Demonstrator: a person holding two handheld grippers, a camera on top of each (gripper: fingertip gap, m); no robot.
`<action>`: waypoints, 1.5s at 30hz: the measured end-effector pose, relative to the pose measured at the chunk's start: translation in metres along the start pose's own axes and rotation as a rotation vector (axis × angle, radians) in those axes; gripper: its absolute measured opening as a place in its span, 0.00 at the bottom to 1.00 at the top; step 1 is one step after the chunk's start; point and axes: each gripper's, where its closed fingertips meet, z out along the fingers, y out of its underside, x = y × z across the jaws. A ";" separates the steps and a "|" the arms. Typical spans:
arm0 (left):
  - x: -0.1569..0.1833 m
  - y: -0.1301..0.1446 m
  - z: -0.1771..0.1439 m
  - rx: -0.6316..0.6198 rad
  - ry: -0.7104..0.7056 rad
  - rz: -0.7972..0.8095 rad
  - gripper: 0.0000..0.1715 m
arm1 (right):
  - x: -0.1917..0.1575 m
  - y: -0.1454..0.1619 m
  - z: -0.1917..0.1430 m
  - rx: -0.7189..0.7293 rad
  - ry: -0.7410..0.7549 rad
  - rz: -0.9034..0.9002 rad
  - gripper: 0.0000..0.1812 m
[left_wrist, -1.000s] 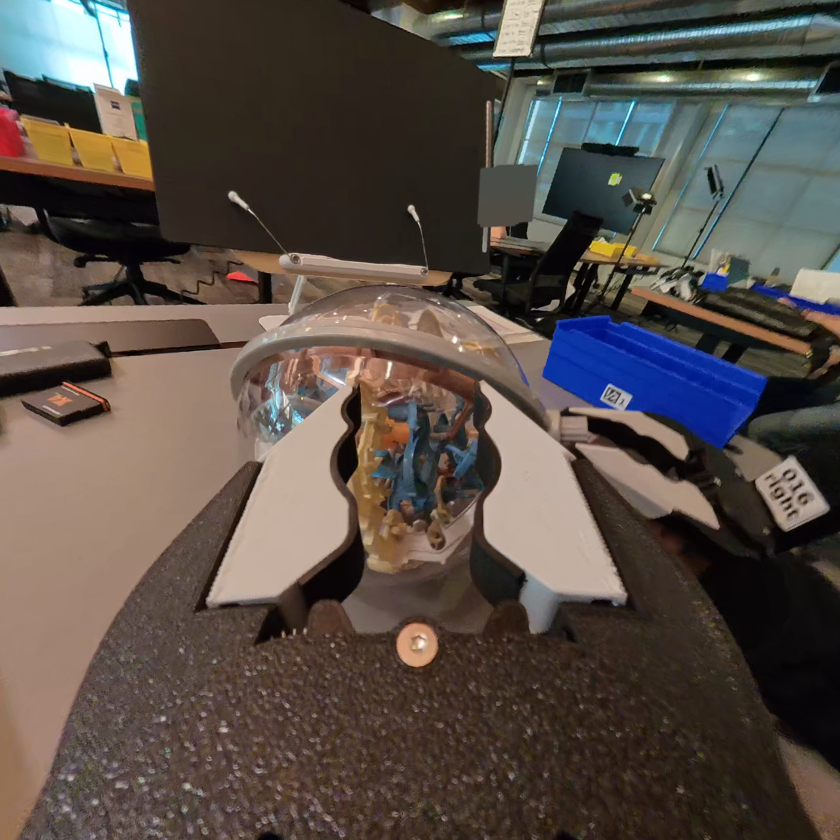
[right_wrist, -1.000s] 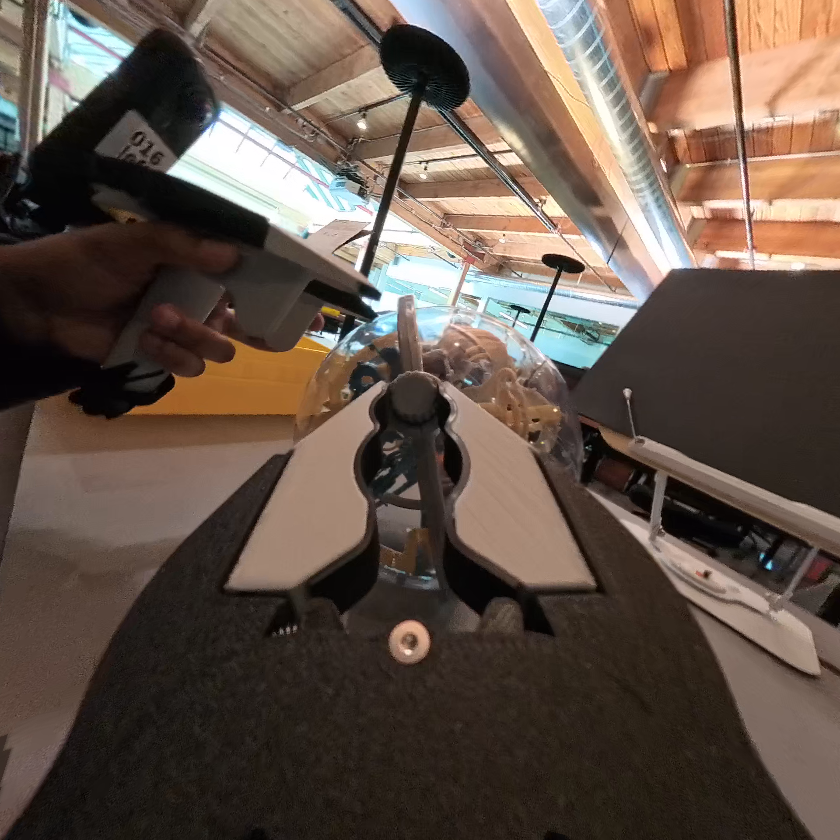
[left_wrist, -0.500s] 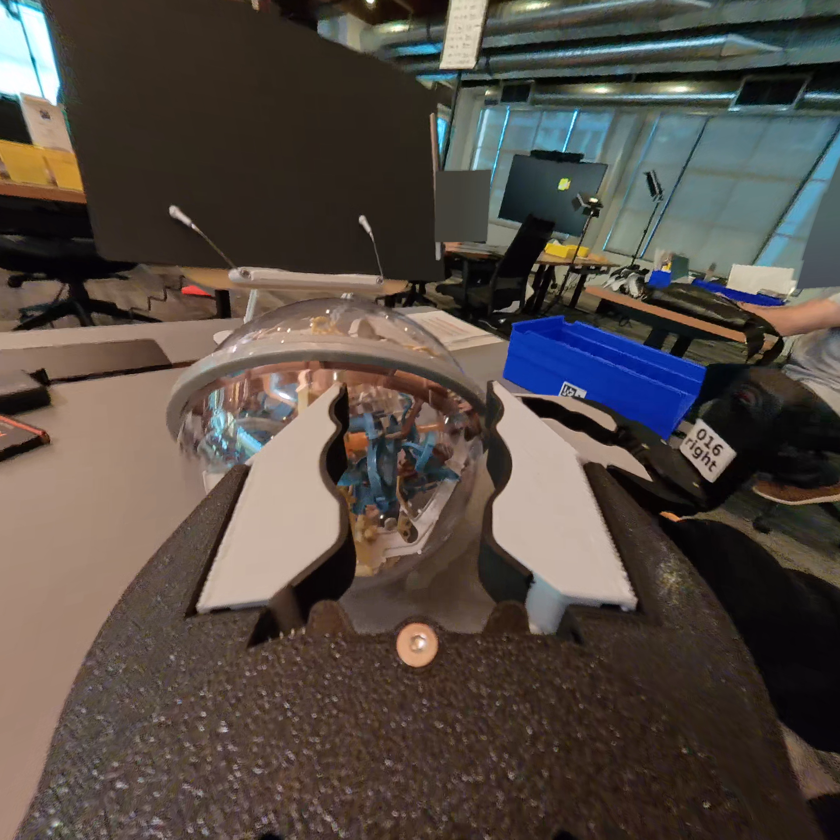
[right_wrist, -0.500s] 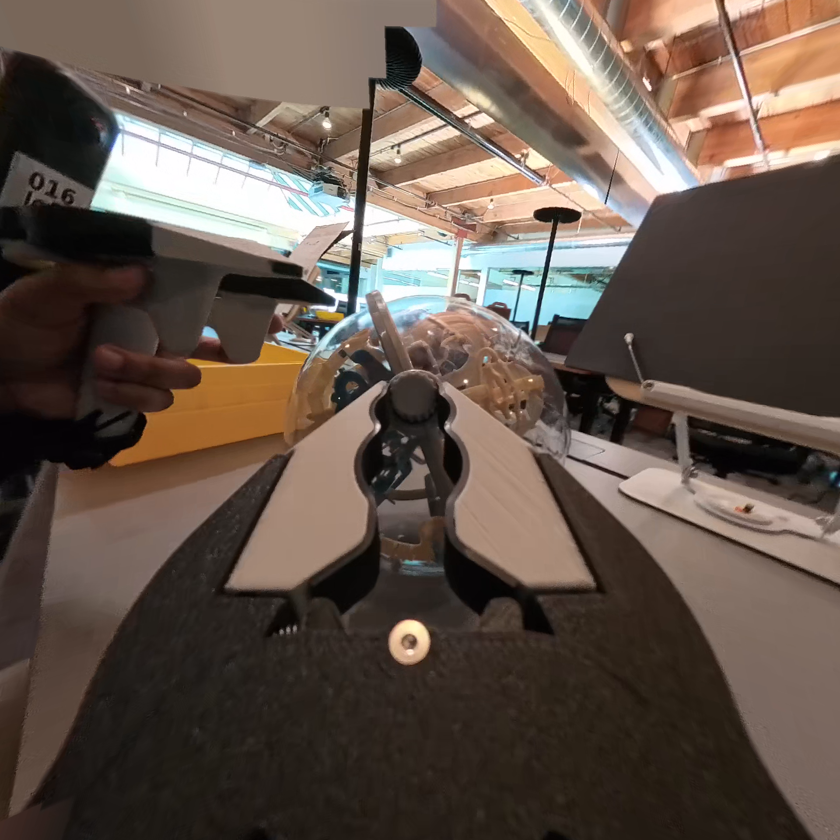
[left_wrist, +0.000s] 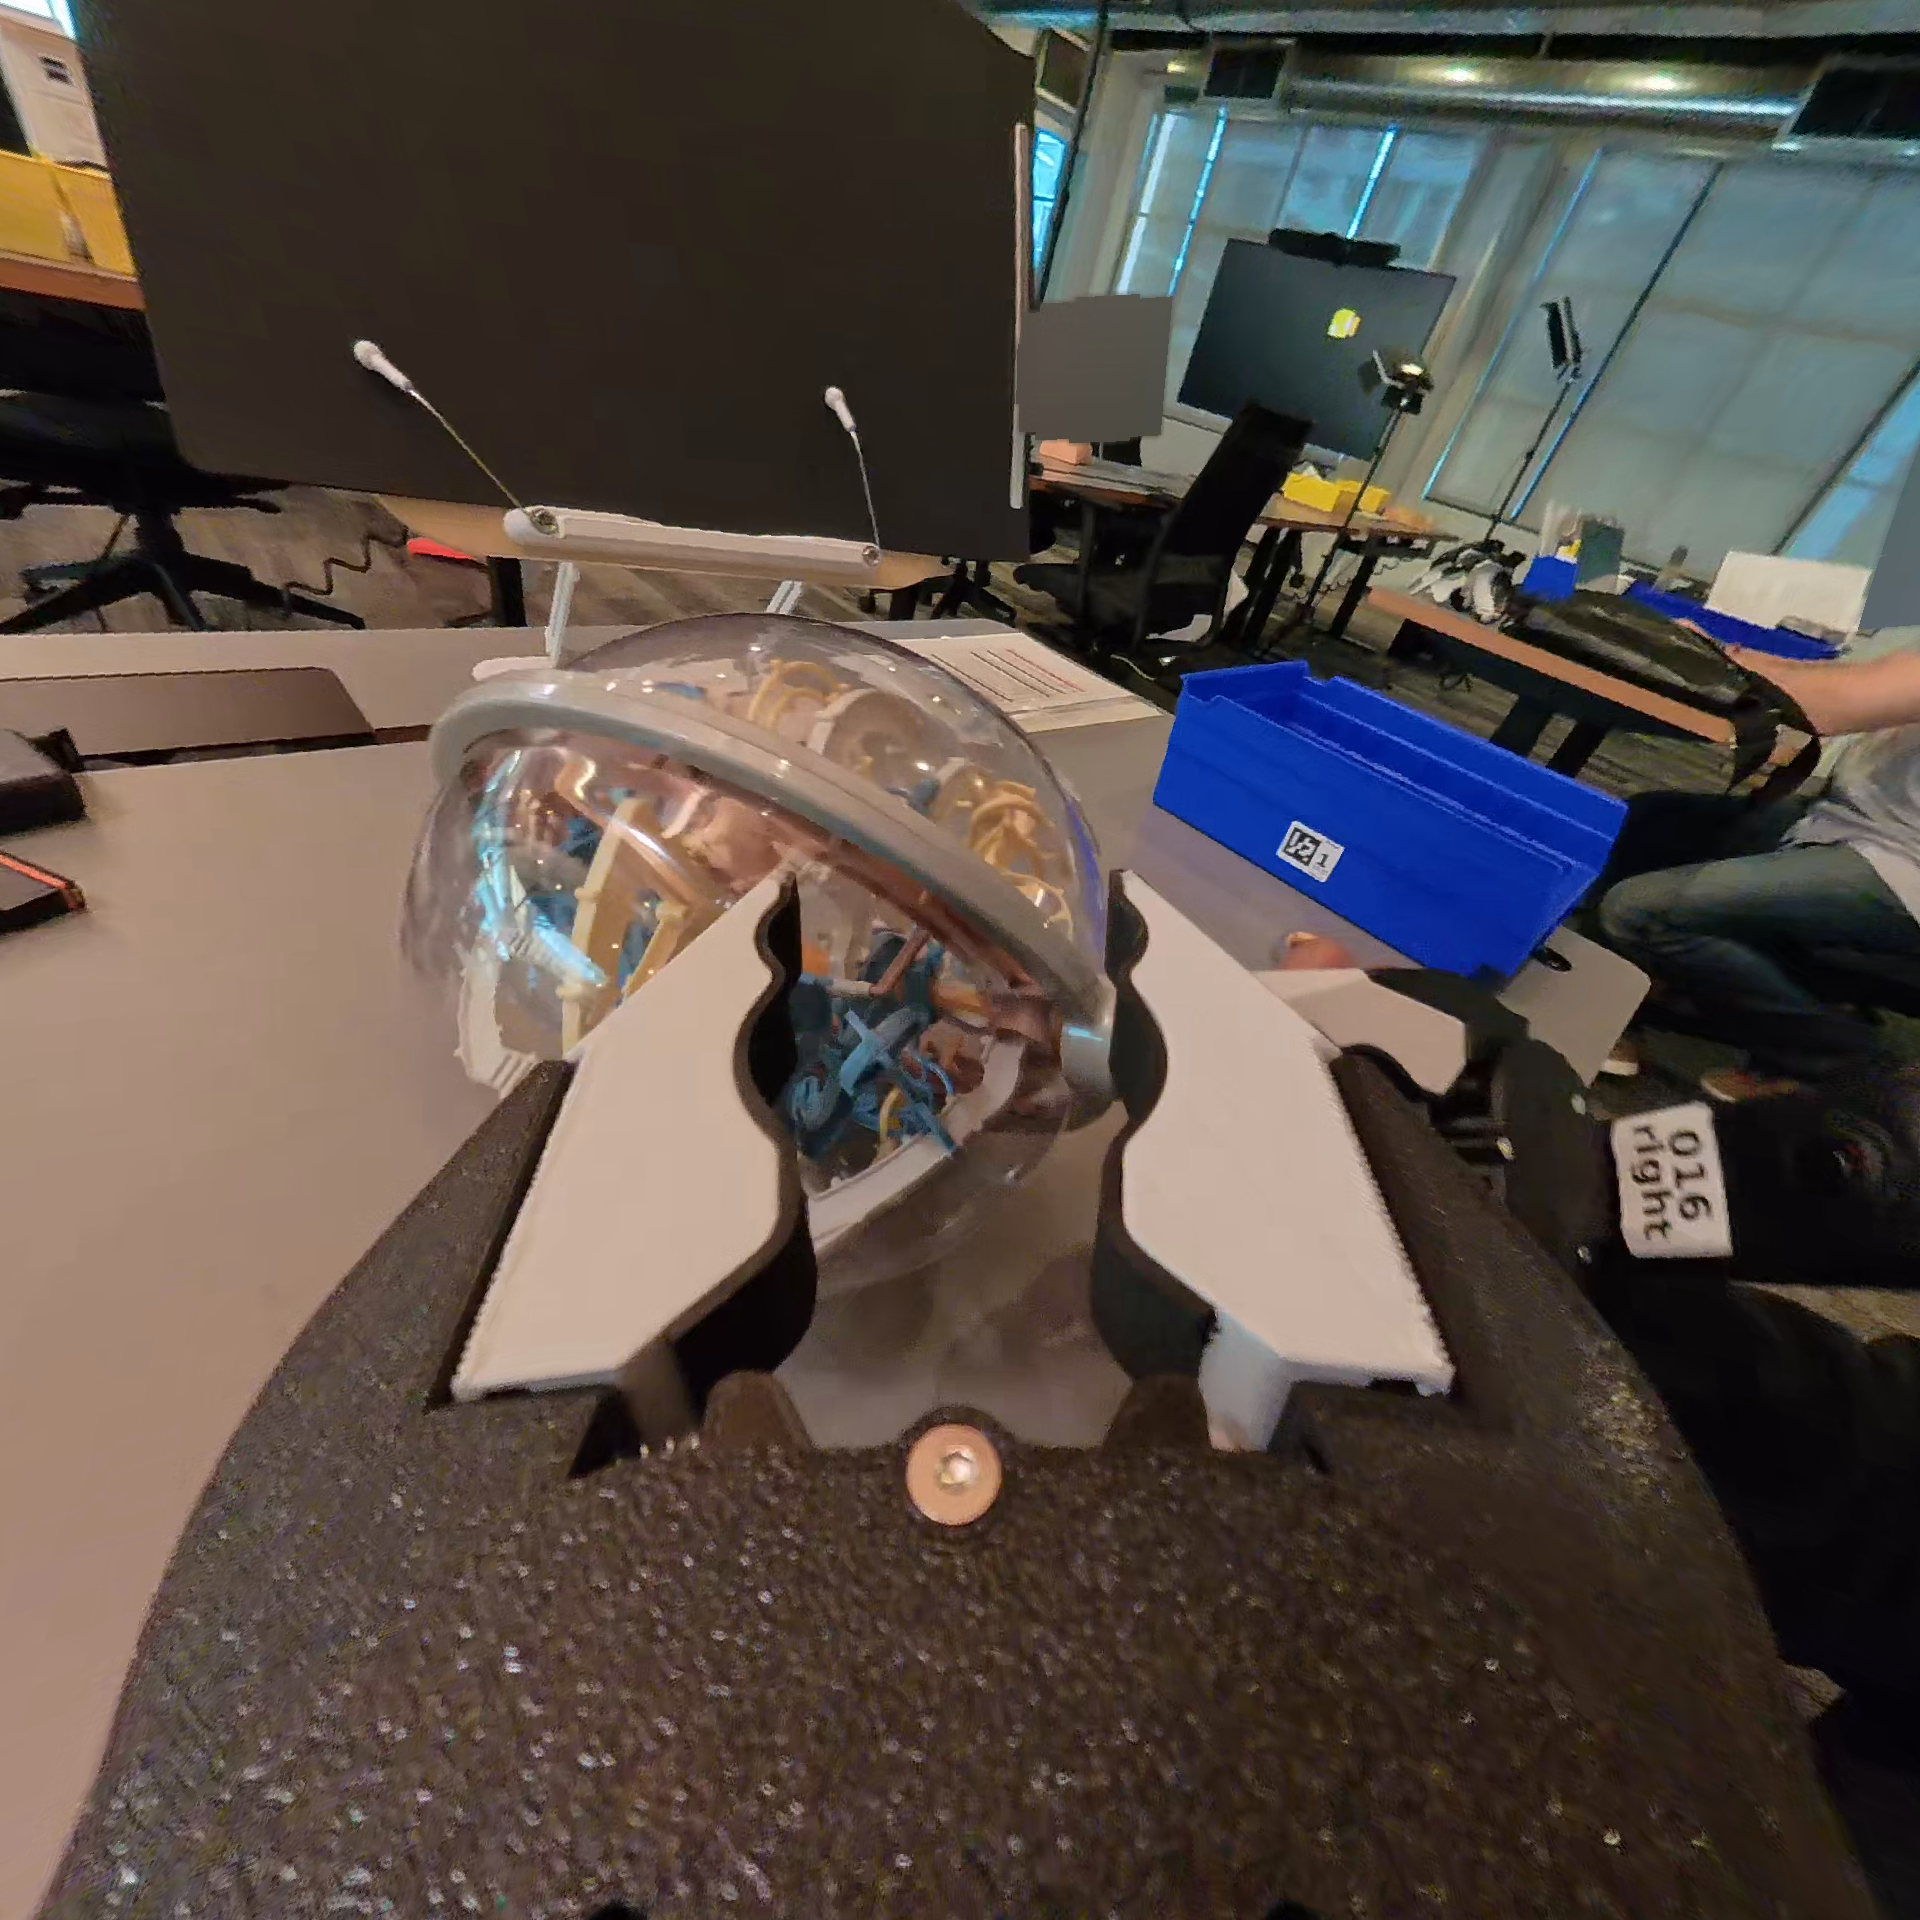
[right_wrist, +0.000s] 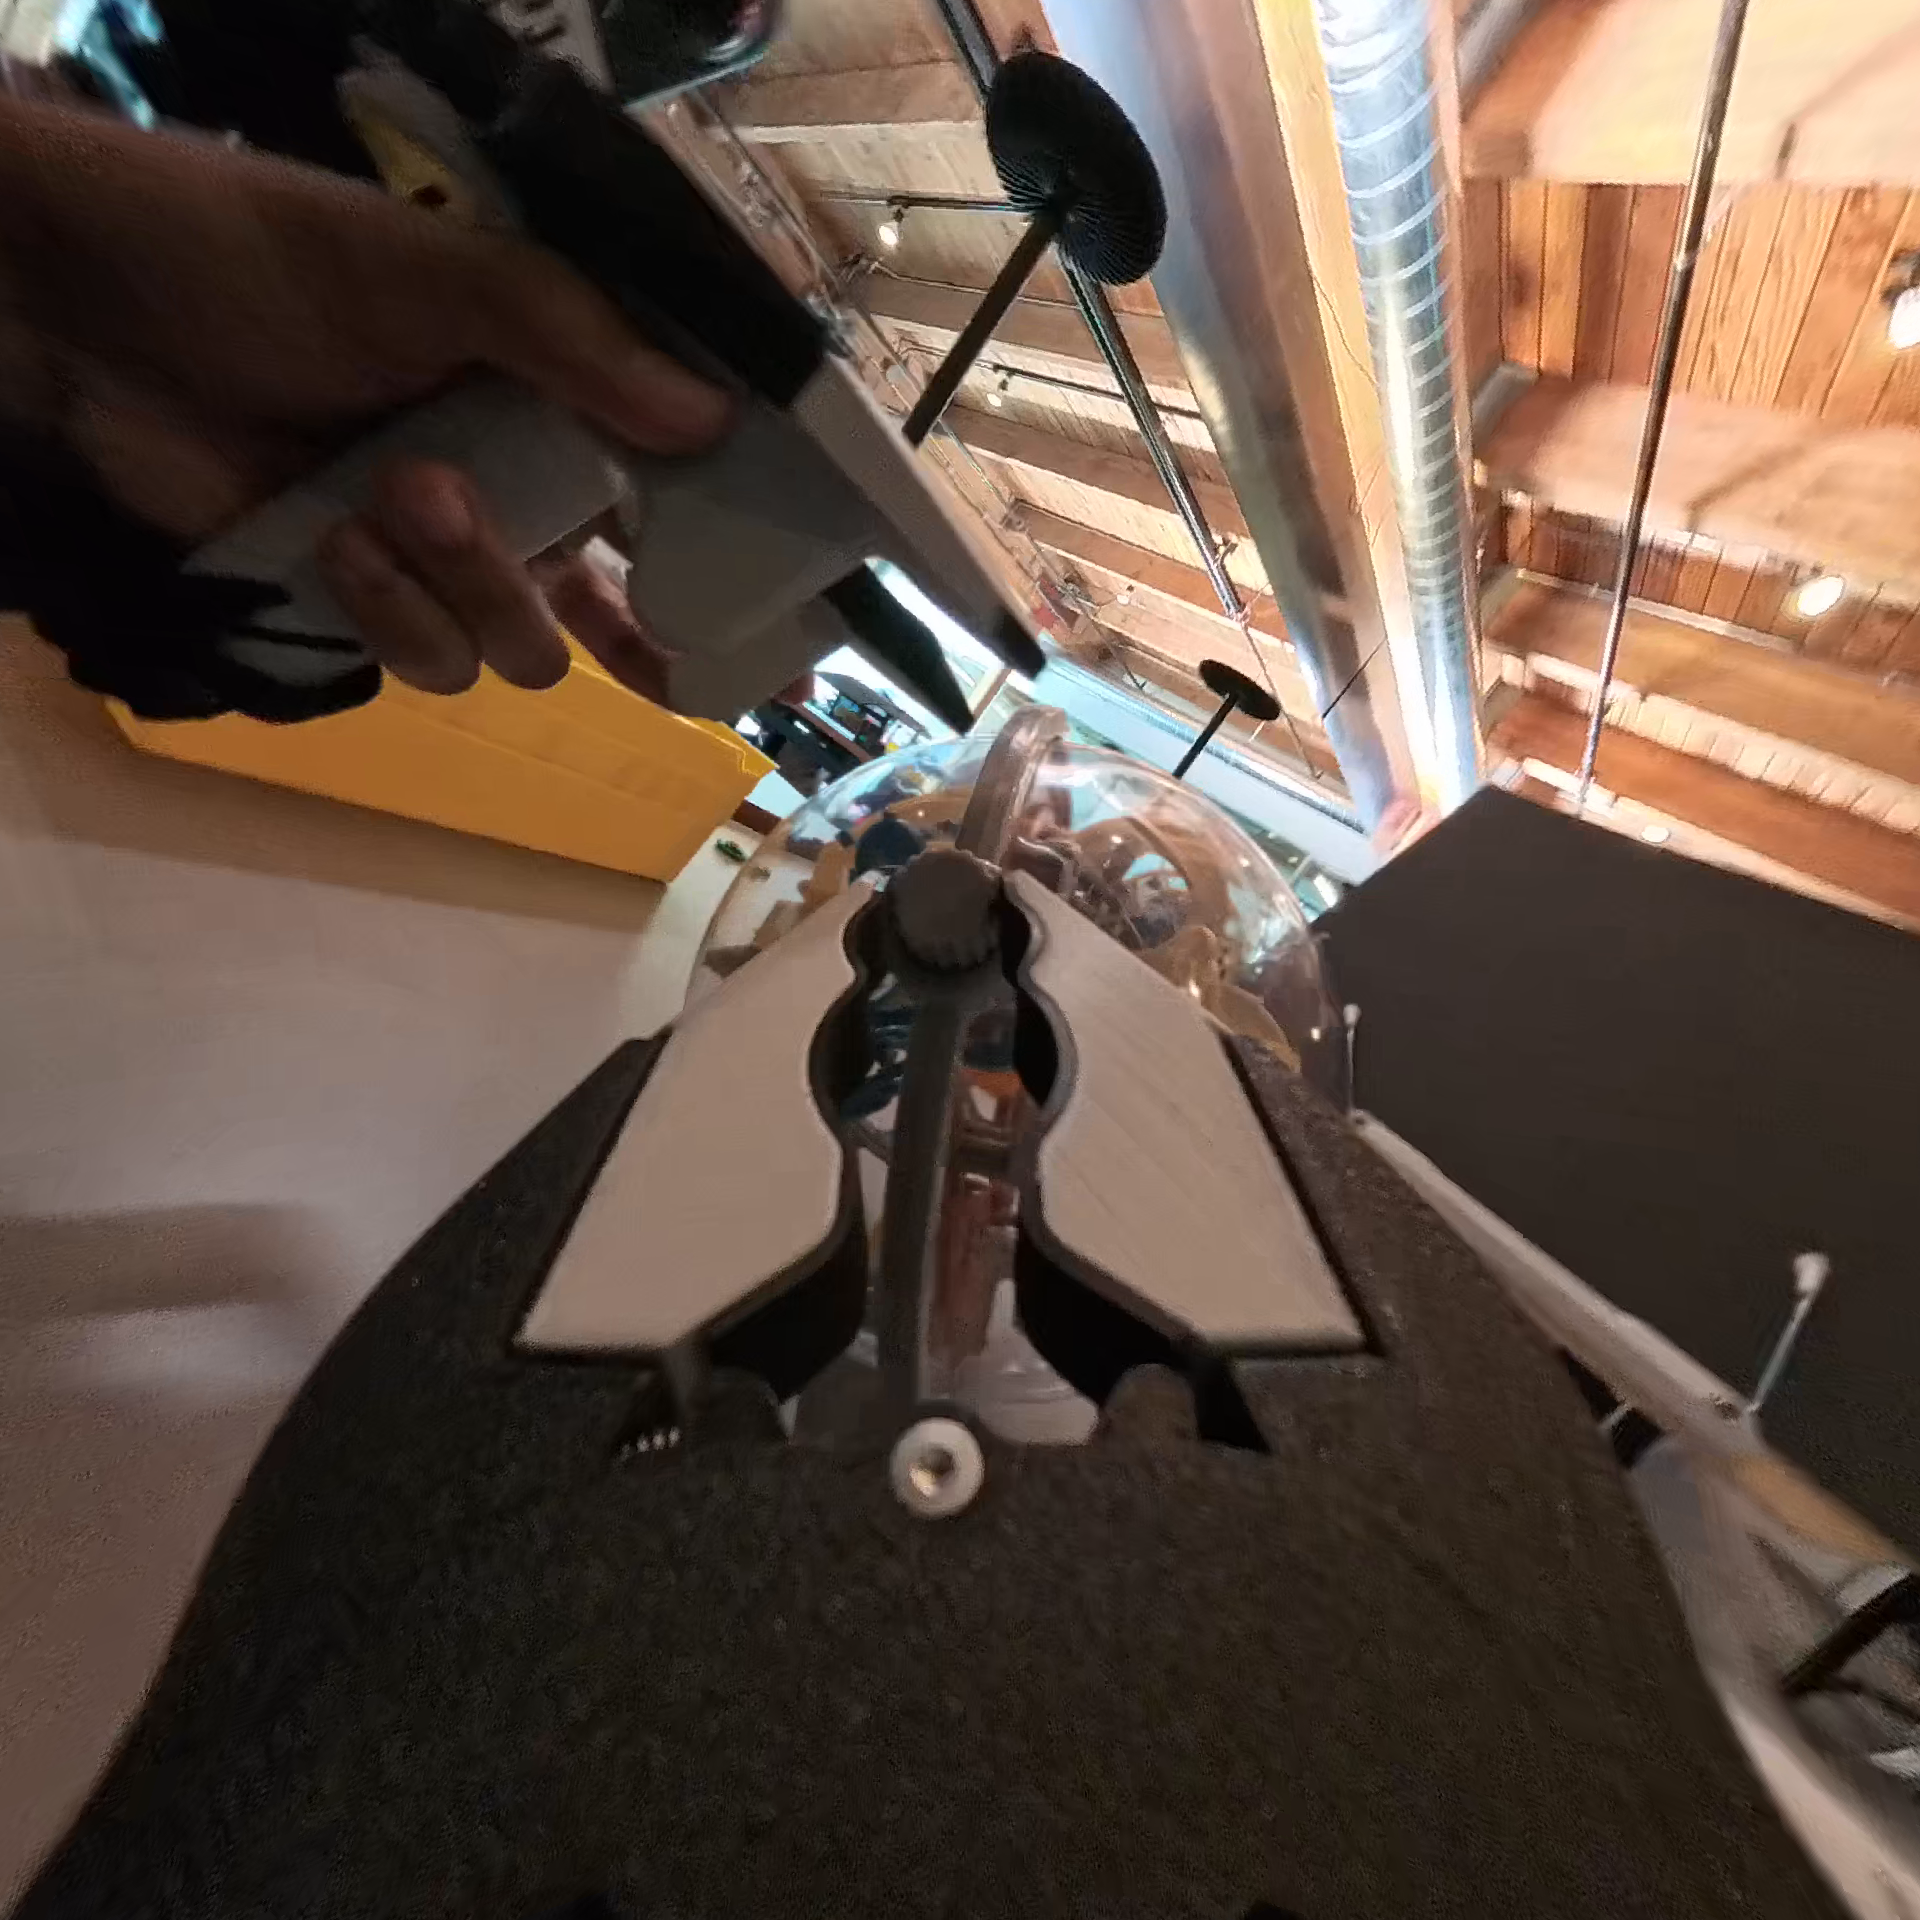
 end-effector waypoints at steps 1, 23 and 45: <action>-0.001 0.001 0.000 -0.004 -0.014 0.011 0.33 | -0.004 -0.001 0.001 -0.002 0.001 -0.047 0.10; -0.022 0.006 0.003 0.009 -0.039 -0.052 0.07 | -0.023 0.012 0.009 -0.094 0.030 -0.299 0.10; -0.001 0.016 0.019 0.070 0.048 -0.056 0.01 | 0.062 0.033 -0.008 -0.031 0.086 0.706 0.09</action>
